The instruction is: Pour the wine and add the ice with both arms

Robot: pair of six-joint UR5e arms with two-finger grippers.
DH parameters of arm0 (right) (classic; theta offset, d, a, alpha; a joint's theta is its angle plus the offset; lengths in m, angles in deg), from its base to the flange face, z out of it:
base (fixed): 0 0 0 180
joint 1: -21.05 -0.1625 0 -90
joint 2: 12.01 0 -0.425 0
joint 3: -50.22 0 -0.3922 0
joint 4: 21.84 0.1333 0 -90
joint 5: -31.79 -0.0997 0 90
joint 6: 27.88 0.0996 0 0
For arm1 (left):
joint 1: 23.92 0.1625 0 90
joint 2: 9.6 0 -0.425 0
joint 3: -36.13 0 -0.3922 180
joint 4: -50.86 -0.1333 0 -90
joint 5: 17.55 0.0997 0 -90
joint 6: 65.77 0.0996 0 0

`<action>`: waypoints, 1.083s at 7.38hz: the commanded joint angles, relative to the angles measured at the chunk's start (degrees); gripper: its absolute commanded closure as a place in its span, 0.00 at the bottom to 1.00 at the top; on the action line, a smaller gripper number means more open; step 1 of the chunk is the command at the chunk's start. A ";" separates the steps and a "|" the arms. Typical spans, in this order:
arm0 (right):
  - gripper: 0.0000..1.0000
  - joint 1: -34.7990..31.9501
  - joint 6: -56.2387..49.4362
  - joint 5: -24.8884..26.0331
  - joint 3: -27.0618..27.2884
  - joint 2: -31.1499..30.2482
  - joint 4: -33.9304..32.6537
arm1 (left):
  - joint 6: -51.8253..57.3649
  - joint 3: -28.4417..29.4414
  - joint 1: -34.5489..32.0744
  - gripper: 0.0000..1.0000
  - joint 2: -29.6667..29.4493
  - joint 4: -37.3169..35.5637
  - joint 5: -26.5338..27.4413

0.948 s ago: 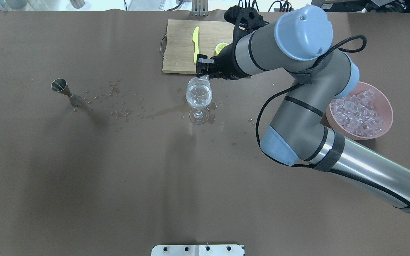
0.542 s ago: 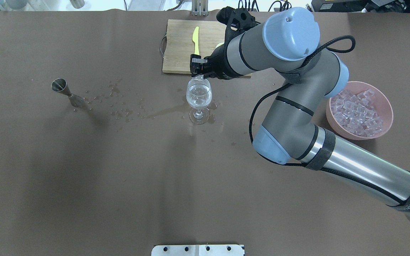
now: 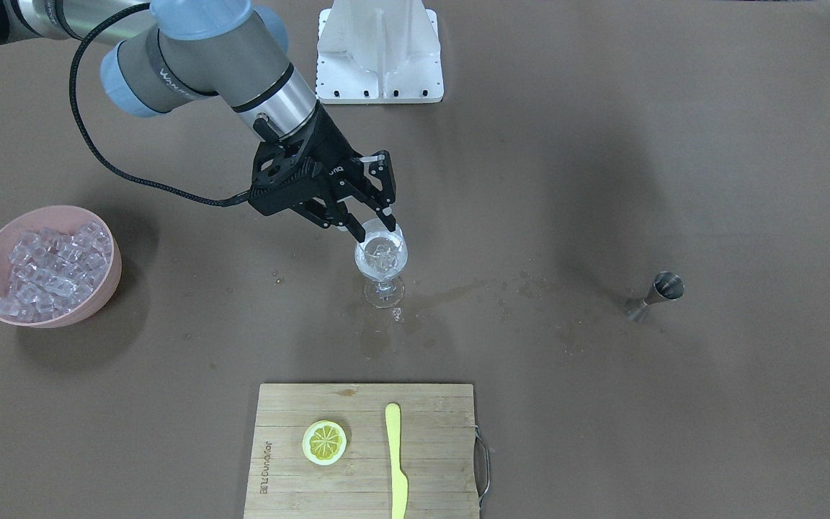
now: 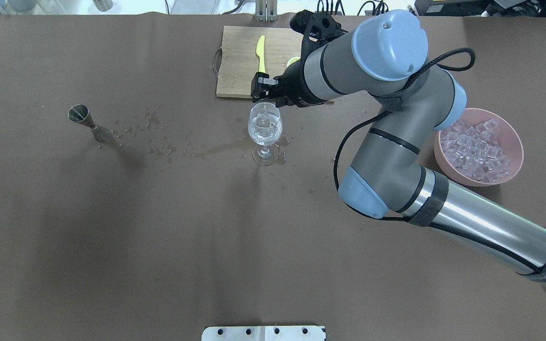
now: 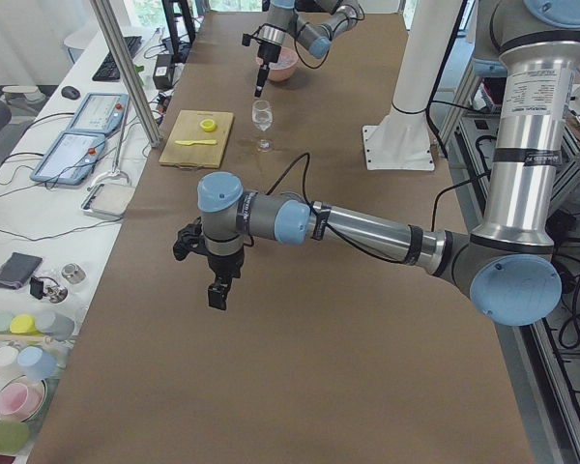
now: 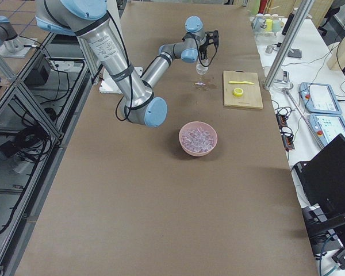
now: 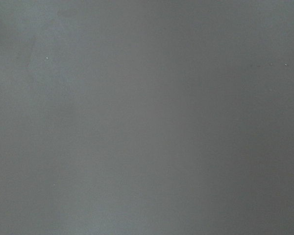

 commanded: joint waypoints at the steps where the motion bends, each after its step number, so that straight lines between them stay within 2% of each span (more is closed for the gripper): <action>1: 0.00 -3.70 -0.85 -4.06 0.10 0.05 -0.66 | 0.00 0.02 -0.44 0.02 -0.17 0.03 -0.08; 3: 0.00 -16.67 -6.36 -20.98 -0.16 -4.14 -1.36 | 0.09 -0.33 -4.03 0.02 0.61 0.20 -3.57; 5: 0.00 -29.07 -23.18 -32.35 -0.42 -10.55 -8.00 | -0.26 0.01 -5.19 0.02 4.55 3.51 -3.42; 6: 0.00 -33.74 -31.19 -34.40 -0.25 -14.41 -12.57 | -3.31 -0.16 -5.54 0.02 4.66 5.37 -3.68; 8: 0.00 -37.12 -44.39 -31.63 -0.25 -19.53 -19.34 | -6.07 -0.42 -5.63 0.02 4.84 5.48 -3.77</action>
